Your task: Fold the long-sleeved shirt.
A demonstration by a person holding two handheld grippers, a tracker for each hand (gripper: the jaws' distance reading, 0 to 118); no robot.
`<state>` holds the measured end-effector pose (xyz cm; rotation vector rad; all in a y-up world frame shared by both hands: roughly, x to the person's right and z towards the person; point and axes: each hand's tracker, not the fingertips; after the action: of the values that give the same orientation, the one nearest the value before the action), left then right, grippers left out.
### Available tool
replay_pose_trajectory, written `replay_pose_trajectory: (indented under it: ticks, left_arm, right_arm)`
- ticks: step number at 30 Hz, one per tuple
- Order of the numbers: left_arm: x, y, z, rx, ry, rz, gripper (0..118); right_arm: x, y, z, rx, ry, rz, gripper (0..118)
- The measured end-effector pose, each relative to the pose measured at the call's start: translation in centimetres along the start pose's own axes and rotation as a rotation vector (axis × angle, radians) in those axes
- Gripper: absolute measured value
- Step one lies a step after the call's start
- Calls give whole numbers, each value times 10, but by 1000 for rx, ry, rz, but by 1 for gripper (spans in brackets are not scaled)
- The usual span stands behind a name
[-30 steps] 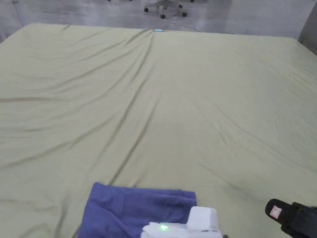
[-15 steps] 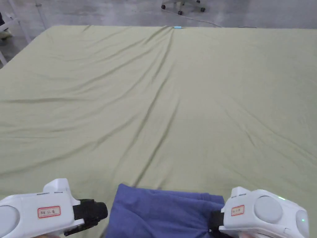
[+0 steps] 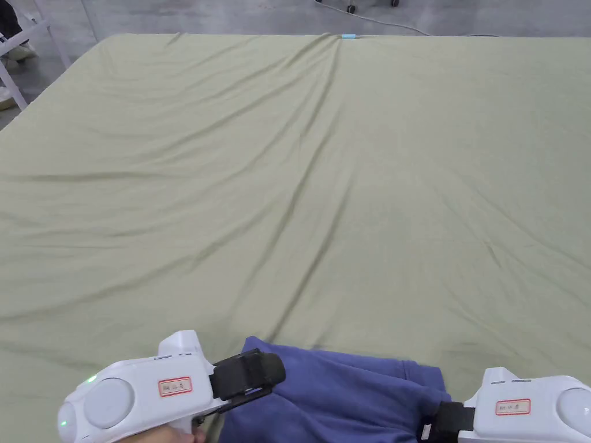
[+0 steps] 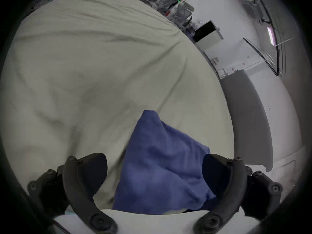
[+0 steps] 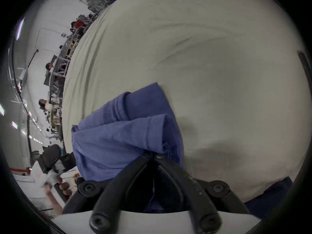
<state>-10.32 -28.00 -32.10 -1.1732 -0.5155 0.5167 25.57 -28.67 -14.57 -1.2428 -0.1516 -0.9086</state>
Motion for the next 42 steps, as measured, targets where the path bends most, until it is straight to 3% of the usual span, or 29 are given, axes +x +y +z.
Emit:
replay_pose_trajectory:
  ticks: [2,3,4,5,9,12,16,20,23,28,31,32,34,35,37,39,42]
  left_arm:
    - [7,-2,-14,-152,-15,36,105]
    - [10,-7,-17,-177,-22,63,75]
    - [15,-11,-17,-128,1,38,39]
    - [20,-13,-18,-105,31,-36,10]
    - [35,-17,-3,-111,39,-138,9]
    - [34,5,42,-37,-39,-153,8]
    - [8,42,100,13,-3,-158,8]
    - [-59,85,151,63,193,-143,8]
    - [-133,119,182,60,322,-50,8]
    - [-235,158,216,78,568,60,8]
    - [-269,174,228,114,588,140,9]
    - [-272,175,229,121,608,119,16]
    - [-268,177,225,138,775,34,95]
    - [-263,179,226,143,915,-22,118]
    - [-241,174,240,263,985,-163,104]
    - [-216,174,245,338,937,-122,106]
    - [-170,166,246,355,740,-61,109]
  right_arm:
    - [5,-1,1,-3,18,-15,5]
    - [7,-2,2,-3,25,-19,5]
    - [6,-3,3,1,24,-19,5]
    - [4,-4,3,4,26,-19,5]
    - [-13,-14,14,58,-12,53,4]
    - [-46,-29,33,180,-45,162,3]
    - [-115,-53,43,237,141,251,3]
    - [-206,-79,28,219,282,373,3]
    - [-264,-100,11,149,392,443,3]
    - [-320,-123,-6,97,428,533,3]
    - [-330,-125,-13,82,432,534,3]
    - [-331,-125,-15,77,432,536,3]
    - [-332,-125,-16,71,422,548,3]
    - [-331,-124,-15,70,419,550,3]
    - [-329,-121,-14,69,401,560,3]
    - [-323,-117,-7,88,379,552,3]
    - [-311,-111,11,133,355,544,3]
